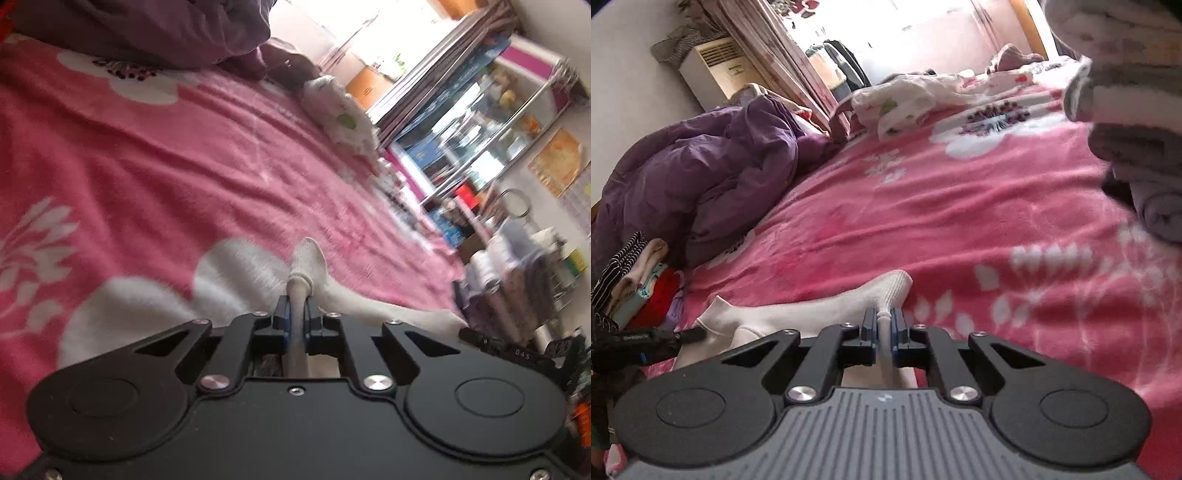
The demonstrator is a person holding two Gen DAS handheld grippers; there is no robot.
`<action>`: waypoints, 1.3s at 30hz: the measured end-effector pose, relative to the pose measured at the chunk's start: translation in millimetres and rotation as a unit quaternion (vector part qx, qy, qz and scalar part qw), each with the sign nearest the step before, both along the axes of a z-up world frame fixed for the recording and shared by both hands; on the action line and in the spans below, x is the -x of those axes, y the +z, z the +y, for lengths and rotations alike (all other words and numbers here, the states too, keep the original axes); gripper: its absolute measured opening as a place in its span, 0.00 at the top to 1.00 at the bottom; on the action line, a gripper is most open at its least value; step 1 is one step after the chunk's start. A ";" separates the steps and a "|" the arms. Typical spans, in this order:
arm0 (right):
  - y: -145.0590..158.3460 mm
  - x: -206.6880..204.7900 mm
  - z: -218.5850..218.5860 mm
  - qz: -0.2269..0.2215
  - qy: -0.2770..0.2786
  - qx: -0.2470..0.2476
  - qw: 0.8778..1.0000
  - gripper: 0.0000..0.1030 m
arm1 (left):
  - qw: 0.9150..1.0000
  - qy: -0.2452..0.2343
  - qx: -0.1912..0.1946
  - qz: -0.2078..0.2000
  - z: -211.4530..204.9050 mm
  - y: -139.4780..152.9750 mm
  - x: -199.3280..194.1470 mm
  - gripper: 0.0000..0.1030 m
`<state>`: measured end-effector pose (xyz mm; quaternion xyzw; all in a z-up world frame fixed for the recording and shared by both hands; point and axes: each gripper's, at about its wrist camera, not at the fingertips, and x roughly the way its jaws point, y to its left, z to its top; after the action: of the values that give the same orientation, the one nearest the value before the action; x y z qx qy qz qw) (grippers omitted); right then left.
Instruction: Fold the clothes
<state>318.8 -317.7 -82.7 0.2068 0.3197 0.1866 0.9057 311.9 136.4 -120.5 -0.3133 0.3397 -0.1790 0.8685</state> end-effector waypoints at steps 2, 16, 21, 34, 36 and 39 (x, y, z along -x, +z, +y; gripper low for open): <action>10.8 -0.4 -13.2 -0.031 -0.029 -0.039 0.998 0.92 | 0.999 0.001 0.036 -0.003 9.6 -0.4 -10.3 0.96; -29.5 -40.9 -22.0 0.028 -0.061 -0.011 0.998 0.93 | 0.997 0.012 0.063 0.052 24.3 -29.2 -41.1 0.88; 4.8 -24.5 -14.9 0.000 -0.071 0.069 0.995 0.70 | 0.999 0.035 -0.021 0.003 23.0 8.5 -12.8 0.60; 35.0 154.7 24.4 -0.067 -0.028 0.116 0.991 0.69 | 0.988 -0.029 -0.124 -0.089 -65.3 51.2 145.9 0.60; 27.0 178.8 32.9 -0.059 -0.021 0.117 0.991 0.68 | 0.981 -0.046 -0.162 -0.092 -84.8 46.0 172.2 0.60; 17.5 210.7 47.3 -0.053 -0.002 0.123 0.991 0.68 | 0.970 -0.061 -0.215 -0.096 -108.5 39.9 209.6 0.60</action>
<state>108.1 -270.5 -65.2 0.0838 0.2911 0.1550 0.9403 102.3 27.8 -80.5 -0.0789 0.3042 -0.1836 0.9314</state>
